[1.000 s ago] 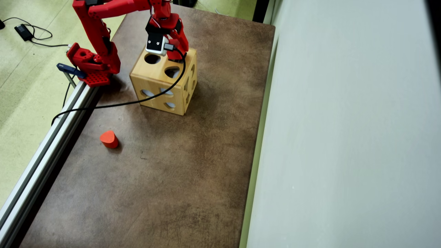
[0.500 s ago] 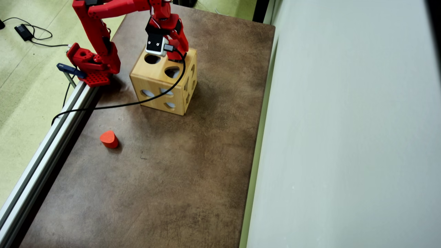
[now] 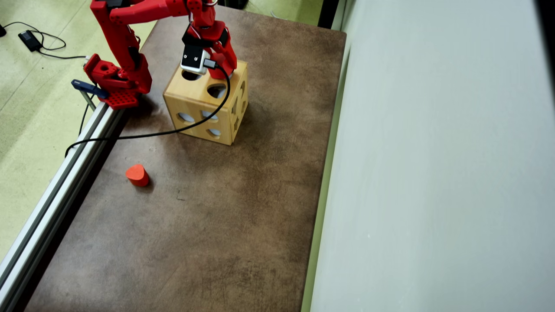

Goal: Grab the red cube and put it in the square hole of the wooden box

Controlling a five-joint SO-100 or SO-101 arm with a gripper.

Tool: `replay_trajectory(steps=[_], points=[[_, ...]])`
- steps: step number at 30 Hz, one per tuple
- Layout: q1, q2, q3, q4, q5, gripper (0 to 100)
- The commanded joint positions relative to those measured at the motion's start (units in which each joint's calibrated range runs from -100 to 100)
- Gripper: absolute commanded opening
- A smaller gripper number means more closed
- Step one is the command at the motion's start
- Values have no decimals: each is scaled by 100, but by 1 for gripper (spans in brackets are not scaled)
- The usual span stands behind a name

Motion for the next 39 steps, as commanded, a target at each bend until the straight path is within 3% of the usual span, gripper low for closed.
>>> replay_trajectory(steps=[1,39], points=[[-249,-22,-40,21,-15,4],[33,-39,-111,214,-20,4]])
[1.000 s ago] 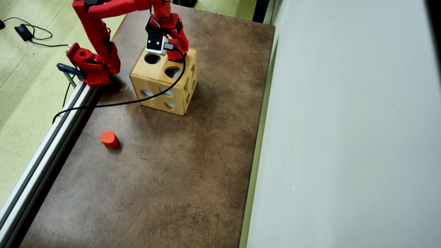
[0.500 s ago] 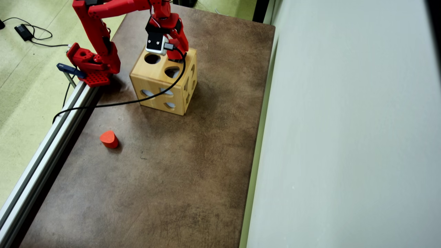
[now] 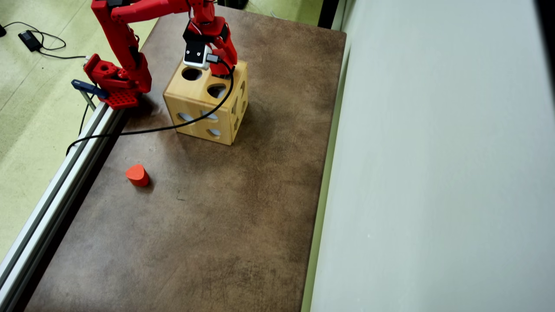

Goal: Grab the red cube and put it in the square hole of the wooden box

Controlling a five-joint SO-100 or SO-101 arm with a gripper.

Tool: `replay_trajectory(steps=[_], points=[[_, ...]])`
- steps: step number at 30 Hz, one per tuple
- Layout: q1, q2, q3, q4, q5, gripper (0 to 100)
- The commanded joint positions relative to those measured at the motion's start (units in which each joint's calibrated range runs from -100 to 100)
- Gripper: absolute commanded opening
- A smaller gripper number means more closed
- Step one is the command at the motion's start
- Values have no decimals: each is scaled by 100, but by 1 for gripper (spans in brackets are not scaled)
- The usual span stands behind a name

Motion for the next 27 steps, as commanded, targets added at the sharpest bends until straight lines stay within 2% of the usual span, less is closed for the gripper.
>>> replay_trajectory(steps=[1,8,27], points=[[236,-39,-237,302,-20,4],[363,156,-1686,1042,-20,4],[288,1048,-1856,1018,-29,4]])
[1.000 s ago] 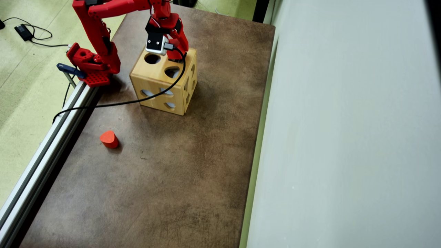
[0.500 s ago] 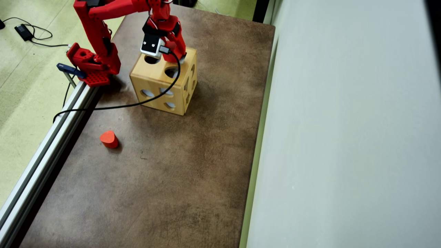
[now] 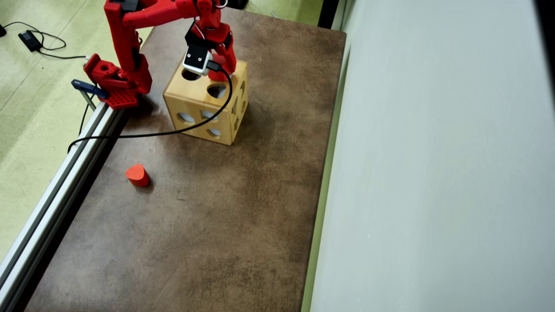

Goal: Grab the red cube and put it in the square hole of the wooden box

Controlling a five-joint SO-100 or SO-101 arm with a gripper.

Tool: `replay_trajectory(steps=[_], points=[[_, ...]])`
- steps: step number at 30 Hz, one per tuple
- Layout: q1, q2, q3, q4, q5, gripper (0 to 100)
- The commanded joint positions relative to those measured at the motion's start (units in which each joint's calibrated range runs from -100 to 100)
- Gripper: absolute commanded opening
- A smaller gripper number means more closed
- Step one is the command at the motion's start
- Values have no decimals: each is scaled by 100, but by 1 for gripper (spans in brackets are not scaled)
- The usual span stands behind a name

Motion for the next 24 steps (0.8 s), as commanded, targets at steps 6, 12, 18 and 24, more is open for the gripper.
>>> replay_trajectory(steps=[6,12,18,24], points=[[-107,31,-418,17,-34,4],[-197,31,-606,25,-137,4],[-293,31,-615,33,-142,4],[-293,31,-579,41,-142,4]])
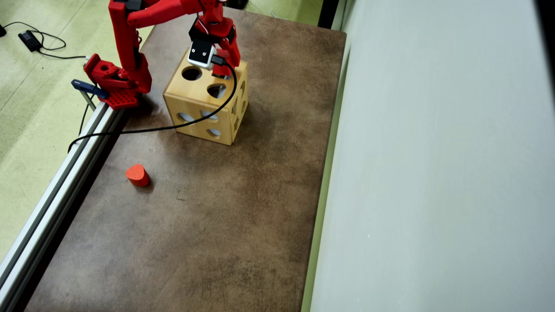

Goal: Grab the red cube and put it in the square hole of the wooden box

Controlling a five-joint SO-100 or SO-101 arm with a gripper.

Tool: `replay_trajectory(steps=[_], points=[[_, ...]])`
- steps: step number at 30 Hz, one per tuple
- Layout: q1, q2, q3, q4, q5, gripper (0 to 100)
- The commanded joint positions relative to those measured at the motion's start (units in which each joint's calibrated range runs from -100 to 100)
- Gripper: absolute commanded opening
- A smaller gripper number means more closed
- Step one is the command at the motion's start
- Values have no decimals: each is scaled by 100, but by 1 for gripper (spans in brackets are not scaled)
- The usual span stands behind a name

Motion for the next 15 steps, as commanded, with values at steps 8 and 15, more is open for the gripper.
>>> replay_trajectory(steps=[8,15], points=[[-49,-3,-201,33,-20,4],[-250,31,-192,41,5,7]])
